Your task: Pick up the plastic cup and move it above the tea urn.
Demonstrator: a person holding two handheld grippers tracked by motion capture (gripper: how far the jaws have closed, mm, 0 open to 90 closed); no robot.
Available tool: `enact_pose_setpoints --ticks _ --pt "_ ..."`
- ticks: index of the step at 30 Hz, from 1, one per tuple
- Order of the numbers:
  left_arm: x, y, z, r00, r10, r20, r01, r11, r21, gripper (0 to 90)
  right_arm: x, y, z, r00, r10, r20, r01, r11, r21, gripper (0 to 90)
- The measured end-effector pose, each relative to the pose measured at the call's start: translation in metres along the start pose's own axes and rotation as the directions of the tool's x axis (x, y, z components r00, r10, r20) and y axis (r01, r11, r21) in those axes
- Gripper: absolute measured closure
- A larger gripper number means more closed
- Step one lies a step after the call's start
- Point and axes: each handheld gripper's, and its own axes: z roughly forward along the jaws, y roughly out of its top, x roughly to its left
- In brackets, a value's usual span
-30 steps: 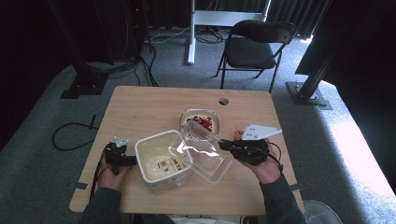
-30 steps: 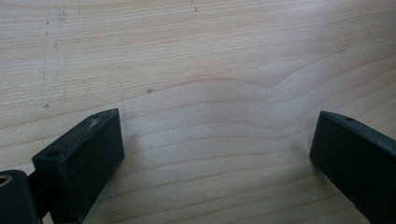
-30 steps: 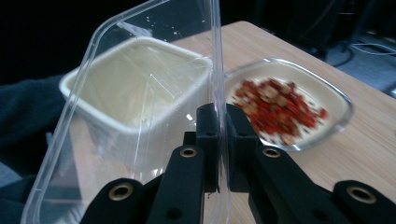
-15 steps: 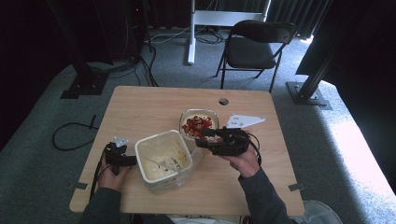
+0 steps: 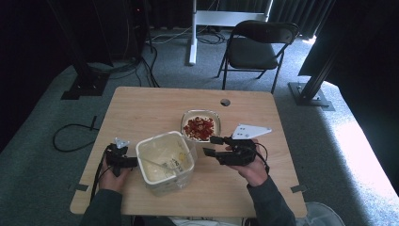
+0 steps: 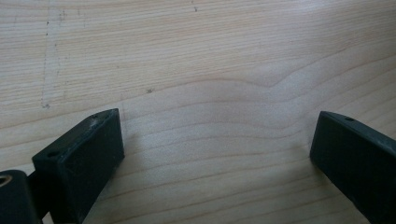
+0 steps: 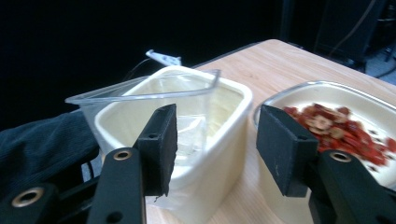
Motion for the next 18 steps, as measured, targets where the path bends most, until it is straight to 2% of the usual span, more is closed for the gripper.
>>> enact_pose_setpoints --ticks 2,4,5,6,9,11,16,17,18 --pt "0.0 0.0 0.0 1.0 0.0 0.0 0.0 1.0 0.0 3.3 0.004 0.001 0.007 0.9996 -0.004 -0.026 0.004 1.0 0.008 44.3" --pt "0.0 0.0 0.0 1.0 0.0 0.0 0.0 1.0 0.0 3.3 0.005 0.001 0.009 0.9997 0.003 -0.025 -0.003 0.9999 0.014 44.3" --pt "0.0 0.0 0.0 1.0 0.0 0.0 0.0 1.0 0.0 3.3 0.01 0.0 0.016 0.9999 0.01 -0.012 -0.01 0.9998 0.016 34.2" --pt "0.0 0.0 0.0 1.0 0.0 0.0 0.0 1.0 0.0 3.3 0.014 -0.001 0.018 0.9998 0.016 0.01 -0.017 0.9997 0.015 30.9" --pt "0.0 0.0 0.0 1.0 0.0 0.0 0.0 1.0 0.0 3.3 0.025 -0.002 0.022 0.999 -0.004 0.044 0.003 0.9998 0.019 21.7" --pt "0.0 0.0 0.0 1.0 0.0 0.0 0.0 1.0 0.0 3.3 0.031 -0.001 0.024 0.9984 -0.027 0.048 0.026 0.9992 0.029 18.8" --pt "0.0 0.0 0.0 1.0 0.0 0.0 0.0 1.0 0.0 3.3 0.04 -0.002 0.026 0.9987 -0.008 0.049 0.007 0.9998 0.019 14.6" --pt "0.0 0.0 0.0 1.0 0.0 0.0 0.0 1.0 0.0 3.3 0.048 -0.004 0.029 0.9969 -0.026 0.074 0.024 0.9994 0.023 10.7" --pt "0.0 0.0 0.0 1.0 0.0 0.0 0.0 1.0 0.0 3.3 0.052 -0.005 0.03 0.9953 -0.034 0.091 0.032 0.9991 0.03 10.5"
